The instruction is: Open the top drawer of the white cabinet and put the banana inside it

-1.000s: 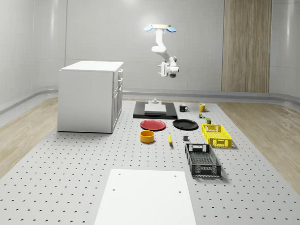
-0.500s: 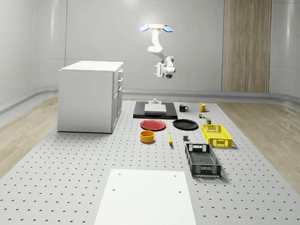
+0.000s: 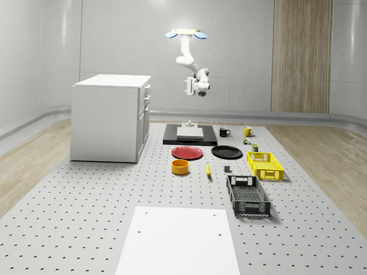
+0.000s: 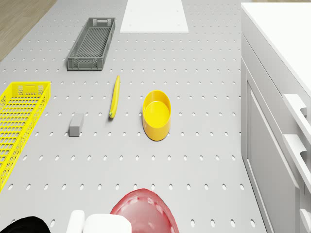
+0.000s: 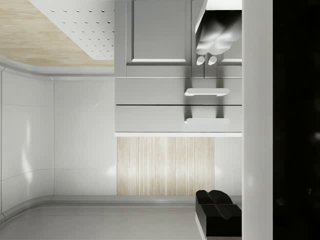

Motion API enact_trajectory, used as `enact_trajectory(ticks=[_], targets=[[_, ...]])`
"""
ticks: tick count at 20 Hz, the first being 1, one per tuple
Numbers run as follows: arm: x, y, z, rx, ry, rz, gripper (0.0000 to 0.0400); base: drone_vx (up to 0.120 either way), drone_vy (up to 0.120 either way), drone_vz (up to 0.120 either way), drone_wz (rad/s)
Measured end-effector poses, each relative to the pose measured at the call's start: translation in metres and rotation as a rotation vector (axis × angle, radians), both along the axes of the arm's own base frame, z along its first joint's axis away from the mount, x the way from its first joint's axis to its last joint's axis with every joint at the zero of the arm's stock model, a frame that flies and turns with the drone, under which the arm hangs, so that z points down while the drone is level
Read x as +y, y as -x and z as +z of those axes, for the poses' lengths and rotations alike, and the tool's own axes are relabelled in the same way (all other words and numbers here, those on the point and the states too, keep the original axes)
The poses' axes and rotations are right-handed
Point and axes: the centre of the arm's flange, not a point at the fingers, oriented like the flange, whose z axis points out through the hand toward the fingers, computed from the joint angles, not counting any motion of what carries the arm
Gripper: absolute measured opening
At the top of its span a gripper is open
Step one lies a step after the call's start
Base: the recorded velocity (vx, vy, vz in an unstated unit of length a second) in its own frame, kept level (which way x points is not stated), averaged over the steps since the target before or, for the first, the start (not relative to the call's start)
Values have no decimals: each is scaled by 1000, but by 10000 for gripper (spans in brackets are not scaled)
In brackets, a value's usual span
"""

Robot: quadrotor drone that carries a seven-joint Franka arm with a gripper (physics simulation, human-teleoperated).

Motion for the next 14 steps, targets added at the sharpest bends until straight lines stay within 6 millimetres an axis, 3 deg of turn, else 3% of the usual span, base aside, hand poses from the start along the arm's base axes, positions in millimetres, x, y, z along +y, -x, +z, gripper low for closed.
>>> enact_trajectory(ticks=[6,14], targets=[[0,0,0,0,0,0,400,120,-13,0,0],[0,0,0,0,0,0,400,120,-120,0,0]])
